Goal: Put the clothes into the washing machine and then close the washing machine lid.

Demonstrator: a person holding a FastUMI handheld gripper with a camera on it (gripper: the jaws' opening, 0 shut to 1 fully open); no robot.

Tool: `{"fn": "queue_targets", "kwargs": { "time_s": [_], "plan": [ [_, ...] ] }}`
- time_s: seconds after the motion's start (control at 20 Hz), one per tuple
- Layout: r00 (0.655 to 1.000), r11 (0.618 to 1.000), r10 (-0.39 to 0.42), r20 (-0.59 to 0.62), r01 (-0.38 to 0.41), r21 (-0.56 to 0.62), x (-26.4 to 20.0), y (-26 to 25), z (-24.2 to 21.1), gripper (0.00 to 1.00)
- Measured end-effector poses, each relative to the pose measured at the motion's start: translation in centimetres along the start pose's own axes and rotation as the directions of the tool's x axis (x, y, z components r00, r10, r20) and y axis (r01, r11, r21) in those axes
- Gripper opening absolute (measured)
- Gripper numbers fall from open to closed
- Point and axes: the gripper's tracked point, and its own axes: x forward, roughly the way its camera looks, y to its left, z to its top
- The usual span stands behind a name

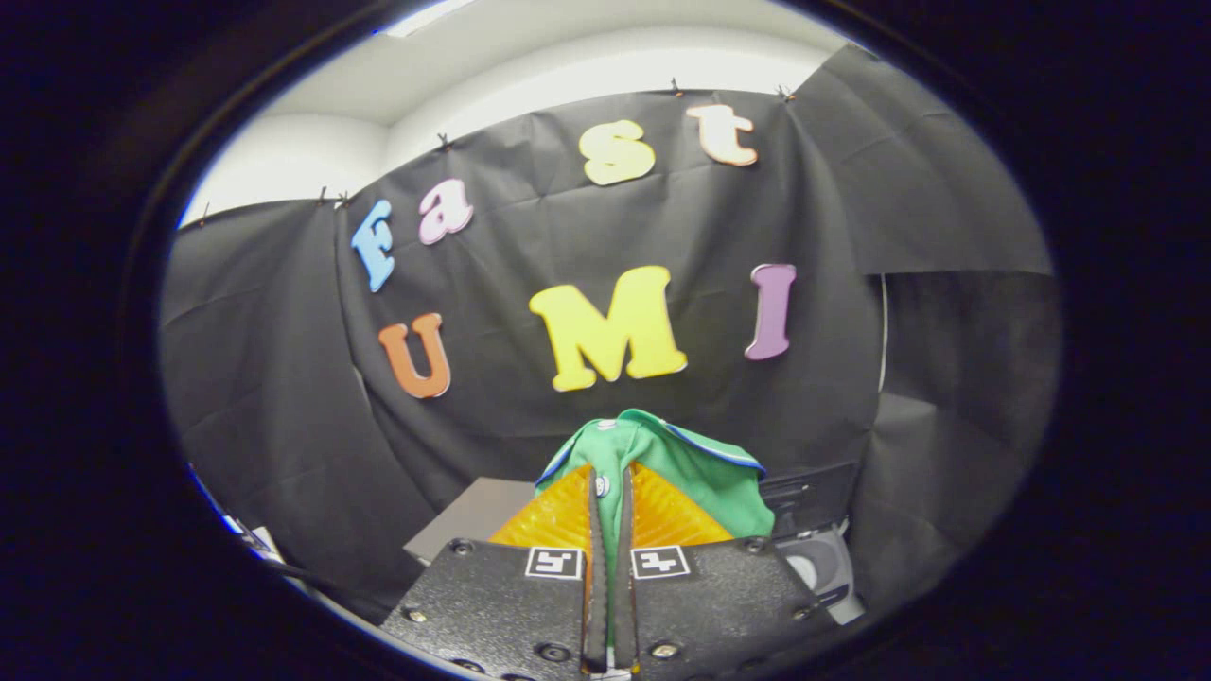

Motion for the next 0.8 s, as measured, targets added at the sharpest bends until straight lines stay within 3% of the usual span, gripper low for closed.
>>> {"fn": "queue_targets", "kwargs": {
  "time_s": [0.1, 0.35, 0.6, 0.8],
  "plan": [
    [1.0, 1.0, -0.021, 0.023, 0.021, -0.013, -0.8, -4.0, 2.8, 0.06],
    [1.0, 0.999, -0.011, 0.004, 0.011, -0.03, 1.6, -12.3, 3.0, 0.06],
    [0.997, 1.0, 0.011, -0.081, -0.012, -0.011, 5.9, -18.1, -1.2, 0.06],
    [0.982, 0.999, 0.041, -0.183, -0.043, -0.008, 9.5, -20.5, -7.2, 0.06]
  ]
}}
